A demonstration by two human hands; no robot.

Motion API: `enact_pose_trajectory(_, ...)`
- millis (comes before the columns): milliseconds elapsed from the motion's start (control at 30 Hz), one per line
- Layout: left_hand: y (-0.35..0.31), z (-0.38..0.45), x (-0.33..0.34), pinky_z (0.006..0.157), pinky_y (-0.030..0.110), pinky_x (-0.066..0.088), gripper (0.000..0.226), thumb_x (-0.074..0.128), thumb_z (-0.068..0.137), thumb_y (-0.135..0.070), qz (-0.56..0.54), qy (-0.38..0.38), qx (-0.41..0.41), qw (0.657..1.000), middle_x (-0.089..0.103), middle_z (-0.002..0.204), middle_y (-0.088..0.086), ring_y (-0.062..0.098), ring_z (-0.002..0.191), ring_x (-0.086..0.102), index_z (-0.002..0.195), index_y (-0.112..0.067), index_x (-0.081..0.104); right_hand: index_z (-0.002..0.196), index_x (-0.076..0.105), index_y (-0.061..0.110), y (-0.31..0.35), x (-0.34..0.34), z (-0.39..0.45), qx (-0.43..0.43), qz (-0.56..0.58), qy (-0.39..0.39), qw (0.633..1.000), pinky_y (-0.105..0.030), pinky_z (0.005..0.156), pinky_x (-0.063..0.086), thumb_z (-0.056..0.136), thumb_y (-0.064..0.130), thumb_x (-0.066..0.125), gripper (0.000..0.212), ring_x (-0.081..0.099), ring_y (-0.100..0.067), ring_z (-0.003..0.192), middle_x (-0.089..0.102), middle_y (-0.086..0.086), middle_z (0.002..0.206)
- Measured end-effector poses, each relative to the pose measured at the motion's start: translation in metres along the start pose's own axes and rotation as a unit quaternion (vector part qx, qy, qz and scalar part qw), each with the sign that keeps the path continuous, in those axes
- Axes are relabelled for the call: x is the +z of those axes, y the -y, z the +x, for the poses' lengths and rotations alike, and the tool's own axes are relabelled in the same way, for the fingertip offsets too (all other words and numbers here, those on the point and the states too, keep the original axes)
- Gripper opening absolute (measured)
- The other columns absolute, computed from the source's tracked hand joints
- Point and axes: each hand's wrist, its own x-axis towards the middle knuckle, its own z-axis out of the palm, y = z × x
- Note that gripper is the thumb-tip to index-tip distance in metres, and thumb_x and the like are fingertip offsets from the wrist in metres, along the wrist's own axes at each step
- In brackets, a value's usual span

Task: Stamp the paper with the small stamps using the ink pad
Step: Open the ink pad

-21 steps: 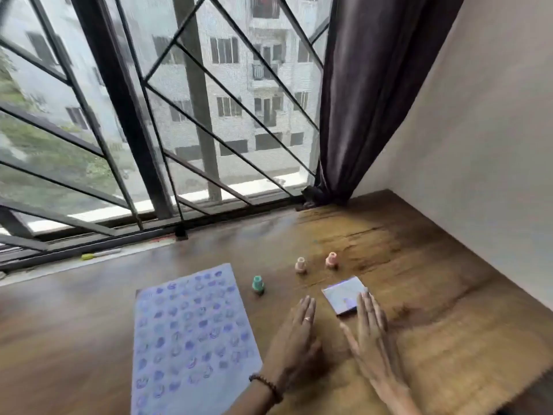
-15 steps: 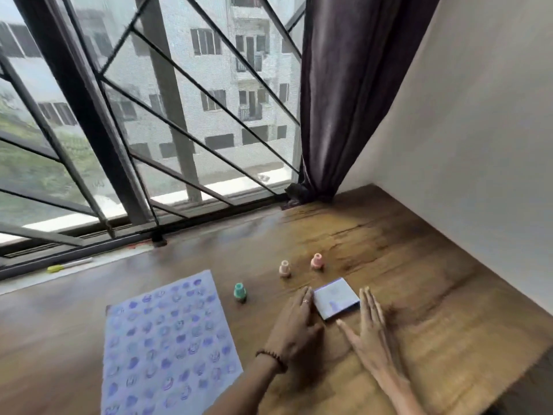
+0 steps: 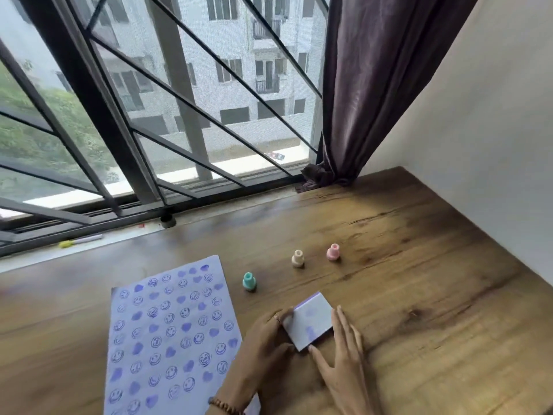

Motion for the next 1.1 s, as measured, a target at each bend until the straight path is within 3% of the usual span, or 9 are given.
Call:
enact_pose_trajectory(167,0.0,-0.024,-0.019,0.09,0.005,0.037,0.051,0.056,0.08,0.009,-0.063,0.008,-0.027,0.998,0.053,0.12,-0.002,0.0,0.114,0.051,0.125,-0.013,0.046,0.108,0.059,-0.015,0.021,0.01,-0.023,-0.01,0.026,0.025,0.999,-0.03,0.087,0.034,0.083,0.07,0.027,0.094,0.046,-0.024,0.101,0.063,-0.032,0.113)
enact_pose_trajectory(367,0.013,-0.037,-0.021,0.08,-0.003,0.036,0.062,0.061,0.075,0.011,-0.049,-0.07,-0.043,0.995,0.064,0.102,-0.011,-0.008,0.095,0.055,0.118,-0.032,0.05,0.112,0.057,-0.015,0.032,0.014,-0.034,0.011,0.013,0.057,0.998,-0.033,0.086,0.034,0.075,0.078,0.031,0.103,0.053,-0.031,0.101,0.062,-0.031,0.114)
enact_pose_trajectory(567,0.024,-0.037,-0.017,0.08,0.0,0.041,0.06,0.068,0.068,0.011,-0.102,-0.108,-0.046,0.988,0.068,0.097,-0.015,-0.013,0.093,0.059,0.114,-0.026,0.058,0.112,0.058,-0.012,0.037,0.004,-0.033,0.033,0.039,0.088,0.995,-0.032,0.084,0.035,0.075,0.078,0.031,0.101,0.058,-0.034,0.094,0.063,-0.027,0.113)
enact_pose_trajectory(633,0.025,-0.036,-0.017,0.083,0.003,0.043,0.062,0.07,0.068,0.008,-0.092,-0.107,-0.042,0.989,0.069,0.097,-0.012,-0.009,0.092,0.06,0.114,-0.03,0.056,0.114,0.06,-0.005,0.037,0.002,-0.033,0.028,0.072,0.086,0.993,-0.03,0.083,0.038,0.076,0.076,0.036,0.092,0.058,-0.031,0.097,0.062,-0.023,0.117)
enact_pose_trajectory(700,0.026,-0.036,-0.017,0.085,0.006,0.044,0.064,0.071,0.07,0.006,-0.091,-0.096,-0.038,0.99,0.069,0.097,-0.011,-0.006,0.093,0.062,0.114,-0.037,0.051,0.117,0.056,0.024,0.036,-0.005,-0.031,0.064,0.129,0.053,0.988,-0.024,0.08,0.04,0.072,0.071,0.044,0.066,0.048,-0.015,0.103,0.06,-0.008,0.124)
enact_pose_trajectory(800,0.028,-0.037,-0.017,0.082,0.001,0.041,0.064,0.072,0.071,0.004,-0.087,-0.092,-0.033,0.991,0.066,0.096,-0.018,-0.011,0.092,0.061,0.111,-0.041,0.05,0.092,0.042,0.052,0.029,-0.013,-0.024,0.09,0.146,0.022,0.985,-0.018,0.066,0.039,0.074,0.068,0.032,0.026,0.051,-0.008,0.087,0.062,0.008,0.1)
enact_pose_trajectory(867,0.028,-0.037,-0.017,0.082,0.001,0.042,0.062,0.072,0.071,0.002,-0.086,-0.093,-0.034,0.991,0.066,0.097,-0.018,-0.012,0.092,0.061,0.108,-0.042,0.052,0.084,0.041,0.044,0.027,-0.019,-0.012,0.119,0.156,-0.008,0.98,-0.023,0.057,0.041,0.079,0.065,0.022,0.029,0.057,-0.015,0.071,0.061,0.005,0.078)
enact_pose_trajectory(967,0.029,-0.038,-0.017,0.086,0.007,0.045,0.059,0.073,0.07,0.001,-0.081,-0.104,-0.031,0.991,0.067,0.099,-0.017,-0.008,0.093,0.061,0.1,-0.046,0.055,0.078,0.042,0.027,0.023,-0.025,0.009,0.179,0.196,-0.055,0.963,-0.034,0.056,0.044,0.088,0.056,0.023,0.036,0.064,-0.02,0.063,0.062,-0.002,0.069)
enact_pose_trajectory(1100,0.03,-0.037,-0.016,0.084,0.005,0.043,0.059,0.072,0.07,0.003,-0.053,-0.098,-0.018,0.994,0.066,0.096,-0.02,-0.007,0.093,0.06,0.095,-0.049,0.057,0.077,0.052,0.018,0.003,-0.029,0.033,0.229,0.159,-0.014,0.96,-0.042,0.059,0.051,0.098,0.036,0.031,0.035,0.063,-0.02,0.052,0.062,-0.005,0.059)
